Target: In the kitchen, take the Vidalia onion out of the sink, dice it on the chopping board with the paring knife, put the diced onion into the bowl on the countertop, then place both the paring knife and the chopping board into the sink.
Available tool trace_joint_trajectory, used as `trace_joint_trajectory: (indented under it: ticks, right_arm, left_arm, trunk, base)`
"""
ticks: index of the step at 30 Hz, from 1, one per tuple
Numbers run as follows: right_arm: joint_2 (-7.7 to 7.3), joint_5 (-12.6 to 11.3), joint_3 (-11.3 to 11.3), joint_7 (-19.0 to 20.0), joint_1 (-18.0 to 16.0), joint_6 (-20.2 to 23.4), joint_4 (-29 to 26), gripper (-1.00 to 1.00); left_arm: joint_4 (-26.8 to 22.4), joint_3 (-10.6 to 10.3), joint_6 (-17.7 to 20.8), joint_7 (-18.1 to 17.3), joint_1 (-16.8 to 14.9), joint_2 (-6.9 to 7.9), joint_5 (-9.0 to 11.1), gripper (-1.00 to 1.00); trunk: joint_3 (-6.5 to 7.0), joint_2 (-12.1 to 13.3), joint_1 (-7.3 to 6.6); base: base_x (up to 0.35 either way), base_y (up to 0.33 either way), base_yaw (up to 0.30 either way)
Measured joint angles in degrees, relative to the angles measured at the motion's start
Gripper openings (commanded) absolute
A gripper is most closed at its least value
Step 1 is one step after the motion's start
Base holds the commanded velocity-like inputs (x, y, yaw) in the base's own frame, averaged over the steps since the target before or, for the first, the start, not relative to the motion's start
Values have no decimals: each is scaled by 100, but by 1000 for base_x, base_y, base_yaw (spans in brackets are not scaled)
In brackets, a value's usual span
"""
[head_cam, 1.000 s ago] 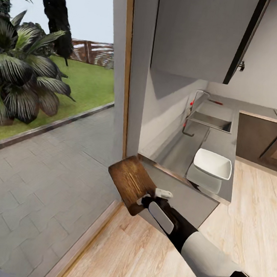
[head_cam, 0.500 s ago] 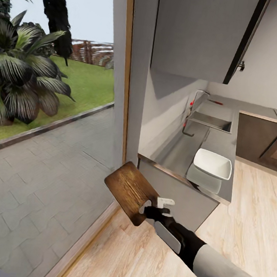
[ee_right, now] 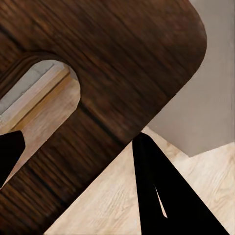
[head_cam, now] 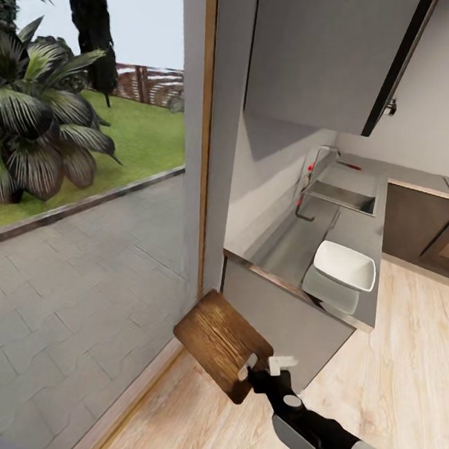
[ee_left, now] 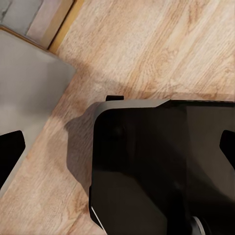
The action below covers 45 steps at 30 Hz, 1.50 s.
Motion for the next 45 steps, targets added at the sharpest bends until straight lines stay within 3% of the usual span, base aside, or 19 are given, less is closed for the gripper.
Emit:
trace_joint_trajectory:
  ticks: [2,7,29,45]
  right_arm:
    - [-69,-16,7,246,93,-323,293,-100]
    - [-72,-18,50,592,198,-442,678,-100]
    - [-34,16,59,781,273,-450,832,-100]
    - [-32,36,59,800,272,-444,830,-100]
  left_arm:
    - [0,1,0,0,1,-1,0,100]
    - [1,-1,0,0,-1,-3,0,100]
    - [12,-4,-1,1,-1,-6,0,100]
    - [11,-3,-1,1,-1,-7,0,100]
  trunk:
    - [0,1,1]
    - [-1,0,0]
    - [1,0,1]
    - [1,0,1]
  base:
    - [0,0,0]
    - [0,-54,0]
    - [-27,-301,2]
    - [-117,-320,230]
